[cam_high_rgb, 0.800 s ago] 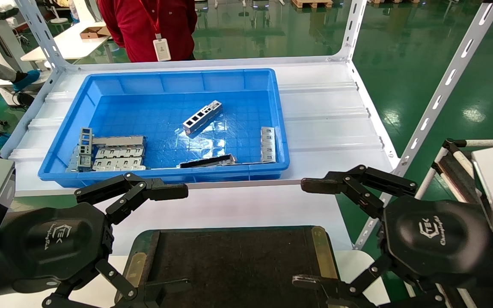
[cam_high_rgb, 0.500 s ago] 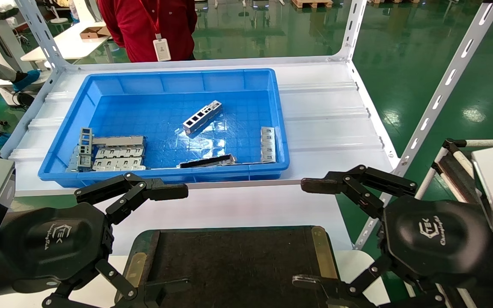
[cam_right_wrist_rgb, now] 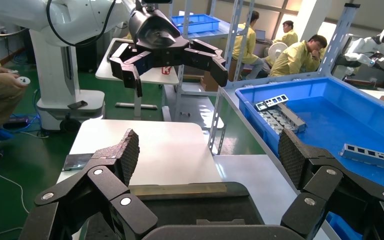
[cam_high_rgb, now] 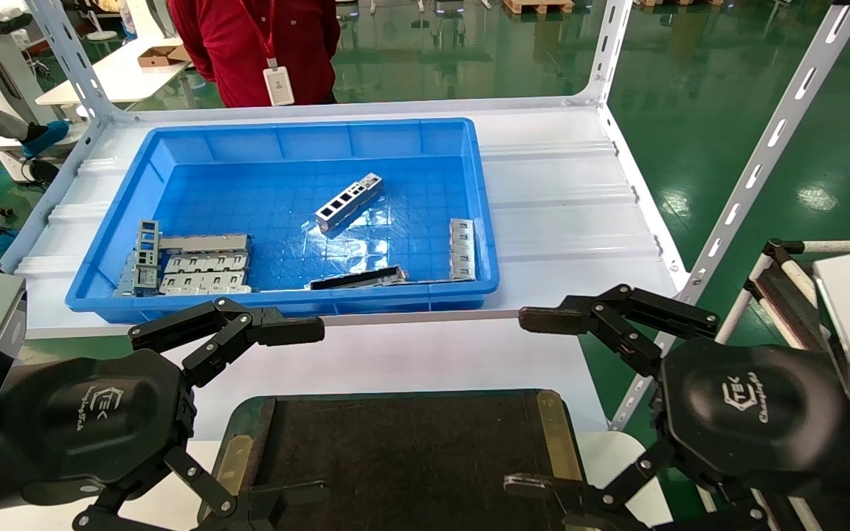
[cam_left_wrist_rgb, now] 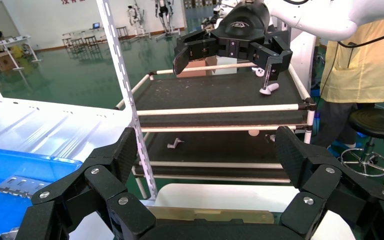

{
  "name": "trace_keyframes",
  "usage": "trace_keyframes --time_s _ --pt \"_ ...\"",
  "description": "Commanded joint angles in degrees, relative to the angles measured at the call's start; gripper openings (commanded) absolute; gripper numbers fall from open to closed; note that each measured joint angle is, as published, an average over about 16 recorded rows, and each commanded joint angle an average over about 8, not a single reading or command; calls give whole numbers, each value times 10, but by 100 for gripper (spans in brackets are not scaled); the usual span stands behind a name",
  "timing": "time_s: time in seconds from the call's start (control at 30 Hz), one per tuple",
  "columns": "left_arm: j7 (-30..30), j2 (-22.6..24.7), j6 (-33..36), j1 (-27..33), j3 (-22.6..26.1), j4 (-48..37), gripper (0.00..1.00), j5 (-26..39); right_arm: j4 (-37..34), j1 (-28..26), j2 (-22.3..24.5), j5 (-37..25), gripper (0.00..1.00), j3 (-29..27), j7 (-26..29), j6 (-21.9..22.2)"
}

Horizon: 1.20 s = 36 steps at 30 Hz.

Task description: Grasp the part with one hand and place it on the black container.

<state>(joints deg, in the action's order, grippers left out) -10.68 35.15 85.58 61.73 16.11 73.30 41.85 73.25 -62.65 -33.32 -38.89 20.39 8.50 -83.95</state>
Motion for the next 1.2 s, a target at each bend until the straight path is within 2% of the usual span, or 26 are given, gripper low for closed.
trace_keyframes --time_s 0.03,0.8,1.2 --pt "0 0 0 0 0 0 100 0 0 0 0 0 100 0 0 0" --pt "-1 2 -10 1 -1 0 100 1 0 0 0 0 100 0 0 0" --pt "2 13 -78 -3 3 15 100 46 0 0 0 0 100 0 0 0"
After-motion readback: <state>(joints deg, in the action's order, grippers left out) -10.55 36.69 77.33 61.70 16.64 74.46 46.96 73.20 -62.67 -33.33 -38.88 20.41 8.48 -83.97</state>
